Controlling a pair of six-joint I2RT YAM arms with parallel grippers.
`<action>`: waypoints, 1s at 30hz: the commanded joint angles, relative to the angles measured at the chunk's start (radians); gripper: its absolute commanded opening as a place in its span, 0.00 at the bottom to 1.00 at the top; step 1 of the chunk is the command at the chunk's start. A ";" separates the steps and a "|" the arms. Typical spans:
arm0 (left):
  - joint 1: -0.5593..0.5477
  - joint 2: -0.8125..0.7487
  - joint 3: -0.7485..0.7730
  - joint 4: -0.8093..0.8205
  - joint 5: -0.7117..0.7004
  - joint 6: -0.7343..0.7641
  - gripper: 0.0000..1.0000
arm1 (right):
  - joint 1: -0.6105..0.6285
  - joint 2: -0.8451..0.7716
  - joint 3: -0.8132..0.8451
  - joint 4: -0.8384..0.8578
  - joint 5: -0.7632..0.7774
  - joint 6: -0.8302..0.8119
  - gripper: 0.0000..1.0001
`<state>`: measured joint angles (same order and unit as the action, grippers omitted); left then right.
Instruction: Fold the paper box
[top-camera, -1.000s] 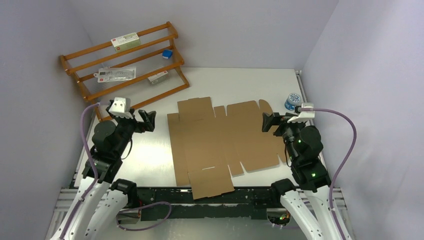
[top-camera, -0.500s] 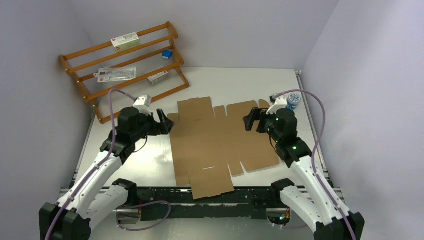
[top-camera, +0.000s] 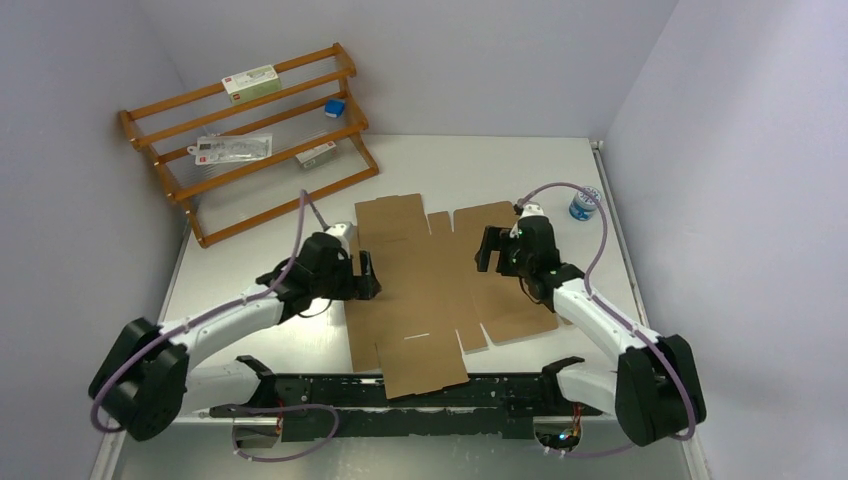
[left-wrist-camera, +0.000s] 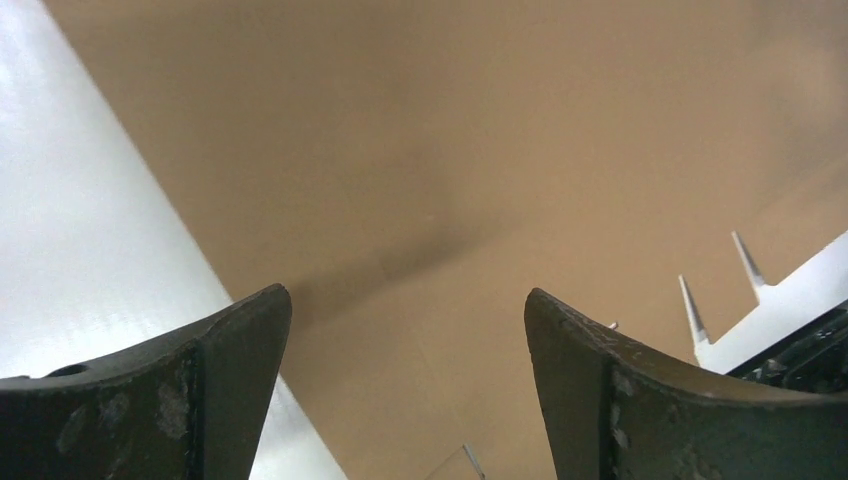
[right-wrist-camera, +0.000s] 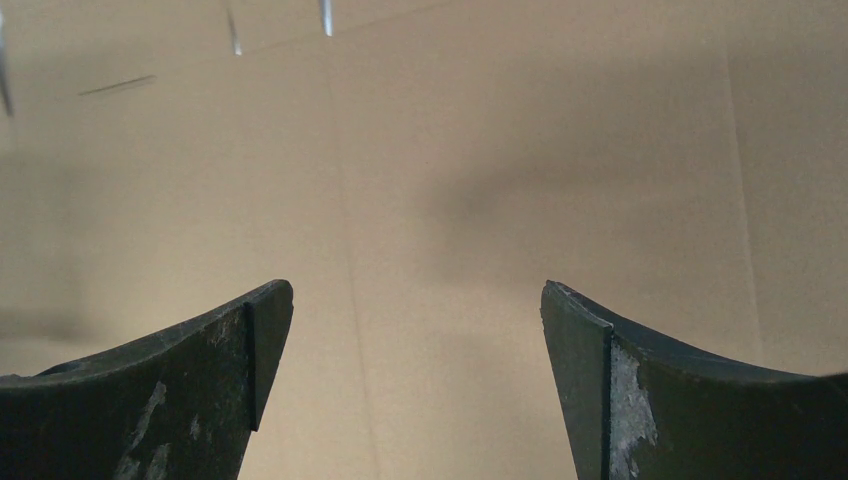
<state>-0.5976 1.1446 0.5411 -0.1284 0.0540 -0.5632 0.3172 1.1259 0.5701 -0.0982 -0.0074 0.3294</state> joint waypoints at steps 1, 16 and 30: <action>-0.055 0.099 0.008 0.093 -0.074 -0.038 0.92 | 0.005 0.061 -0.001 0.048 0.060 0.009 1.00; -0.057 0.248 0.079 0.078 -0.196 0.004 0.94 | 0.025 0.231 0.005 0.063 -0.050 0.154 0.99; -0.057 0.517 0.283 0.157 -0.186 0.060 0.94 | 0.193 0.174 -0.050 -0.046 0.005 0.234 1.00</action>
<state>-0.6514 1.5761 0.7509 -0.0277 -0.1417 -0.5297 0.4744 1.3403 0.5545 -0.0605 0.0048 0.5056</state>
